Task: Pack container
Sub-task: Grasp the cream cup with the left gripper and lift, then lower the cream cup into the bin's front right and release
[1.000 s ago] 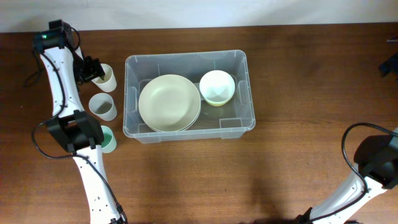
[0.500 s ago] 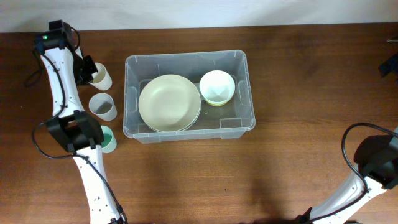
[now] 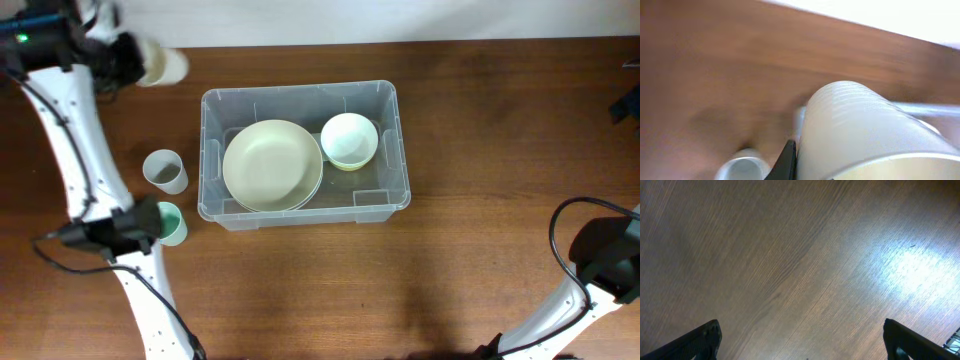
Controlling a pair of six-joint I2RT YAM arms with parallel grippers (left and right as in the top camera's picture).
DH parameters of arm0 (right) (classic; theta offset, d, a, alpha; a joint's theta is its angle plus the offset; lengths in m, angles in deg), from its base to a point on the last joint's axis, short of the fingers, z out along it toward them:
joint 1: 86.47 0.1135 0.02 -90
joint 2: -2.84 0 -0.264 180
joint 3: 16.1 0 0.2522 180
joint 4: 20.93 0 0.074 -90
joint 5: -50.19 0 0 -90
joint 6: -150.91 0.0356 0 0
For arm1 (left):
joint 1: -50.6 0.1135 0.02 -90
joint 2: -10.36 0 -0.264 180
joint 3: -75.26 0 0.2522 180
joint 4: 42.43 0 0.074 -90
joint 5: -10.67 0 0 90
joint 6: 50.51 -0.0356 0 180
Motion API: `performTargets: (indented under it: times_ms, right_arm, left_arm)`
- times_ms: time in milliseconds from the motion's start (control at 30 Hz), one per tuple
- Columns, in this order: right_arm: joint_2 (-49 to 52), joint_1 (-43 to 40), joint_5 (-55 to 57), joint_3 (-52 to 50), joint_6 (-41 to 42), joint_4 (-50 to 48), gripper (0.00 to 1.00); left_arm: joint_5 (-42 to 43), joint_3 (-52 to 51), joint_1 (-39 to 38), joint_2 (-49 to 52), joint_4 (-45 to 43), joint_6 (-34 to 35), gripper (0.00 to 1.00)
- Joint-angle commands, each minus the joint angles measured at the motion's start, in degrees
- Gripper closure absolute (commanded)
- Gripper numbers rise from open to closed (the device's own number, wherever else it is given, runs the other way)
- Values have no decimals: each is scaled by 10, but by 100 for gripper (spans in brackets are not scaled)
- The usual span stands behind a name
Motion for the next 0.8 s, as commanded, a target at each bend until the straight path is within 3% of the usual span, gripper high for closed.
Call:
performTargets:
  times_ms: [0, 367, 767]
  right_arm:
    - [-2, 1, 7, -3, 2, 1, 1]
    - [-2, 1, 7, -3, 2, 1, 1]
    - [-2, 1, 7, -3, 2, 1, 1]
  left_arm:
    - [48, 7, -103, -33, 3, -46, 99]
    - [37, -118, -309, -33, 3, -46, 99]
    - [-26, -258, -396, -33, 3, -39, 99]
